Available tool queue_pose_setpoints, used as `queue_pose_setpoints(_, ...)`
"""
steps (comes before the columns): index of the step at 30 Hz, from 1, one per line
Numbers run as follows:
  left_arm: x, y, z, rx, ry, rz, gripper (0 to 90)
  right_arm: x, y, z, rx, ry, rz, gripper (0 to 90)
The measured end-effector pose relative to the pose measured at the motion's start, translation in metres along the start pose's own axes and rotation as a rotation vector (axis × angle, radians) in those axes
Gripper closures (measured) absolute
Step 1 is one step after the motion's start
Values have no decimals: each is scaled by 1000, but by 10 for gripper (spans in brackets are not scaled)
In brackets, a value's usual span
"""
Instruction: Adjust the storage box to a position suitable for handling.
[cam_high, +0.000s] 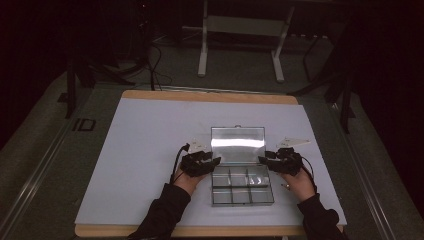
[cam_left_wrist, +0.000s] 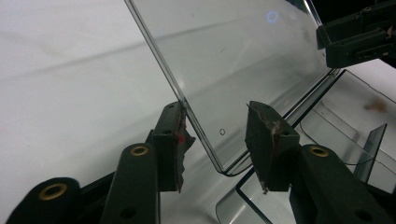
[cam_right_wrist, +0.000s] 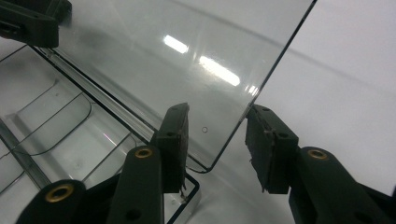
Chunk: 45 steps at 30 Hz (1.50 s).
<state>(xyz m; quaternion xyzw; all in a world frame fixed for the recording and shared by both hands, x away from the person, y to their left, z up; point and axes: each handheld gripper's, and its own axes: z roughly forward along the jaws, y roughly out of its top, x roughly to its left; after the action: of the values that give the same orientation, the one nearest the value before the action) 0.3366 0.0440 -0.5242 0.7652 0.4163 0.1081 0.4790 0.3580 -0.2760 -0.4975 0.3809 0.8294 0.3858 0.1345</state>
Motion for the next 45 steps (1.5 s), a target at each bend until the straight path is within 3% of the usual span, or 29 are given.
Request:
queue_pose_setpoints(5, 1, 2, 2, 19, 15, -6, 521, 0, 1, 1, 14, -11, 18, 576)
queue_pose_setpoints(6, 4, 2, 3, 27, -3, -38, 521, 0, 1, 1, 15, -16, 17, 578)
queue_pose_setpoints(9, 6, 1, 4, 20, -1, -45, 492, 0, 1, 2, 16, -11, 26, 584)
queue_pose_setpoints(12, 6, 1, 5, 30, -16, -35, 485, 0, 1, 6, 28, -9, 28, 591)
queue_pose_setpoints(15, 5, 1, 4, 33, -1, -19, 485, 0, 0, 8, 26, -3, 45, 586)
queue_pose_setpoints(22, 2, 4, 0, 33, -5, 0, 407, -3, -1, 4, 14, 13, 64, 510)
queue_pose_setpoints(25, -1, 7, -3, 36, -10, 30, 353, -2, -1, 2, 16, 15, 55, 482)
queue_pose_setpoints(26, -1, 7, -3, 48, -38, 37, 342, -2, -1, 1, 17, 18, 53, 476)
queue_pose_setpoints(27, -2, 7, -4, 50, -47, 40, 273, -2, 0, 0, 18, 23, 51, 468)
queue_pose_setpoints(28, -2, 8, -5, 52, -44, 41, 240, -1, 0, -1, 19, 24, 49, 464)
queue_pose_setpoints(29, -1, 8, -7, 54, -79, 38, 224, -1, 0, -3, 20, 25, 48, 460)
queue_pose_setpoints(30, 0, 8, -8, 59, -89, 33, 143, -2, 0, -6, 19, 30, 50, 448)
queue_pose_setpoints(31, 0, 8, -9, 60, -100, 29, 141, -2, 0, -7, 16, 33, 50, 440)
queue_pose_setpoints(34, 0, 8, -13, 64, -105, 25, 65, -3, 0, -14, 11, 31, 44, 410)
queue_pose_setpoints(41, 1, 3, -28, 34, -100, 30, 44, -4, -2, -33, 12, 26, 2, 396)
queue_pose_setpoints(45, -1, -5, -36, 32, -92, 67, 44, -9, -8, -43, 21, 38, -16, 395)
